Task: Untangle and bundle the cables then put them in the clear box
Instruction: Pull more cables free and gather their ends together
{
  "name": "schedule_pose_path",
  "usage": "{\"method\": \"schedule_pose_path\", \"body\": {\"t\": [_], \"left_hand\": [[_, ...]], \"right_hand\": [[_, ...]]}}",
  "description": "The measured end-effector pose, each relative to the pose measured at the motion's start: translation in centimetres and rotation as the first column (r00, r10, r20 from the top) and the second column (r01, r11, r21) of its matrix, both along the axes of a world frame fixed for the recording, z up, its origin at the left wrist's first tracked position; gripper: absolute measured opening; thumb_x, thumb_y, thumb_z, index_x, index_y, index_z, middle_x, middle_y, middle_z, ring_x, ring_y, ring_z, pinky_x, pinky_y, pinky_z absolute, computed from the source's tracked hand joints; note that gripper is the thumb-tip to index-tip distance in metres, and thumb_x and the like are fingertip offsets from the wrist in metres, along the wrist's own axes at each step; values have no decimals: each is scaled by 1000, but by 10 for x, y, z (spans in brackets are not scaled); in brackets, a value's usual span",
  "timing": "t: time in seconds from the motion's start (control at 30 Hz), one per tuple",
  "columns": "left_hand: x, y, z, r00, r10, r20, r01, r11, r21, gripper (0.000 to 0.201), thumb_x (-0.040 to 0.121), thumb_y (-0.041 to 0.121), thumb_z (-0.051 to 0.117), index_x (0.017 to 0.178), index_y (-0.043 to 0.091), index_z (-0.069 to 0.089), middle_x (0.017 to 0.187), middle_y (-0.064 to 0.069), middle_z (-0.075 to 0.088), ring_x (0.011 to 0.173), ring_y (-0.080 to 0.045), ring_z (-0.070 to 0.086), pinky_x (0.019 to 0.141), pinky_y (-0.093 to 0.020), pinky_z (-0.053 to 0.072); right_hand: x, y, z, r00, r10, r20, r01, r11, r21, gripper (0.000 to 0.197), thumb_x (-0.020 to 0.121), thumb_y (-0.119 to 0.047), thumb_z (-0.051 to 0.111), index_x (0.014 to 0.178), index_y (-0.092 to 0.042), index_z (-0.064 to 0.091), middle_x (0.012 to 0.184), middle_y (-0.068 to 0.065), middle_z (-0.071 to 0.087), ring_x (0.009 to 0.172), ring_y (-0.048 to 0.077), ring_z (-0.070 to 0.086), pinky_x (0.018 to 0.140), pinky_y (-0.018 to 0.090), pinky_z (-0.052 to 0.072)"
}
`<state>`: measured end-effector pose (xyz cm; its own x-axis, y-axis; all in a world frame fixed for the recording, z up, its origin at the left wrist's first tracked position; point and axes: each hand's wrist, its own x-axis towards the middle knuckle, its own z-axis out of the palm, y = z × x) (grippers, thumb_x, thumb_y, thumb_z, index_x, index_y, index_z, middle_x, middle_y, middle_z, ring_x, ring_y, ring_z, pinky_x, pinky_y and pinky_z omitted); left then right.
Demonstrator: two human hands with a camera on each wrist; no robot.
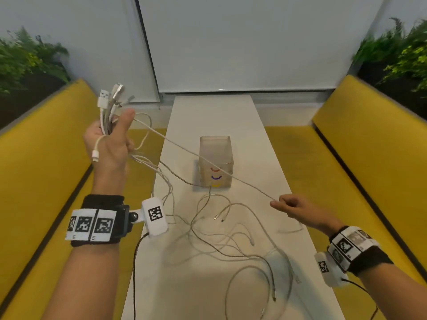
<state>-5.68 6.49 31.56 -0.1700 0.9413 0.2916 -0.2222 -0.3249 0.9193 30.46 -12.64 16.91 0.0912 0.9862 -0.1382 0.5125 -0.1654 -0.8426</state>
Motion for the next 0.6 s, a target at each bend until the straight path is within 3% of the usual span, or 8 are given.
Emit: {"method": "schedule_pose_path", "body": {"t": [0.1,0.2,0.27,0.33,0.4,0.47,0.53,0.6], "left_hand": [[-5,0,2,996,11,91,-11,1000,4,30,84,32,79,83,23,50,60,3,38,45,-8,31,42,-24,30],[-8,0,0,999,-54,4,54,998,-10,34,79,41,81,80,24,51,56,6,41,45,-8,33,44,-24,33],[-4,-5,-5,985,-145,-93,147,989,12,33,80,44,80,79,23,54,58,5,43,44,-8,35,46,-23,38],[3,-10,-8,963,-214,-164,221,975,24,27,85,38,76,77,22,57,59,5,42,45,-8,34,44,-22,36],[8,-13,-8,941,-266,-210,277,961,21,21,90,35,72,82,18,62,54,10,38,46,-9,31,44,-21,32],[12,-15,-8,911,-332,-244,345,938,14,22,93,32,69,95,10,68,53,11,36,47,-10,28,45,-23,29],[18,-16,-7,886,-350,-305,373,928,19,21,95,28,67,102,8,70,54,10,35,48,-11,27,45,-24,28],[25,-18,-5,871,-335,-360,369,929,28,13,96,25,65,99,14,72,52,11,36,47,-11,28,46,-24,28]], "right_hand": [[12,-9,-23,996,-51,78,58,995,-83,64,77,-79,54,63,-18,39,62,4,28,57,18,28,56,35,26],[27,-13,-40,980,-134,145,148,985,-92,71,80,-80,44,65,-11,43,63,6,35,58,20,34,60,41,31],[26,-11,-39,977,-164,139,180,978,-106,67,85,-68,43,80,-2,52,72,12,48,68,27,45,69,47,41],[24,-5,-34,980,-152,132,168,977,-127,41,95,-44,44,89,-4,54,83,8,53,82,27,49,78,46,42],[27,3,-35,973,-117,200,154,972,-177,23,101,-15,41,115,-6,57,113,10,59,110,28,53,95,41,40],[29,7,-41,949,-56,309,124,971,-206,49,96,1,41,145,-6,39,148,16,42,139,30,37,113,40,29],[23,6,-49,923,-81,377,153,974,-166,64,89,6,44,150,-9,31,154,15,33,144,30,30,117,41,26],[10,3,-53,920,-157,358,189,981,-54,51,87,4,48,134,-15,50,140,13,47,130,28,46,107,40,41]]}}
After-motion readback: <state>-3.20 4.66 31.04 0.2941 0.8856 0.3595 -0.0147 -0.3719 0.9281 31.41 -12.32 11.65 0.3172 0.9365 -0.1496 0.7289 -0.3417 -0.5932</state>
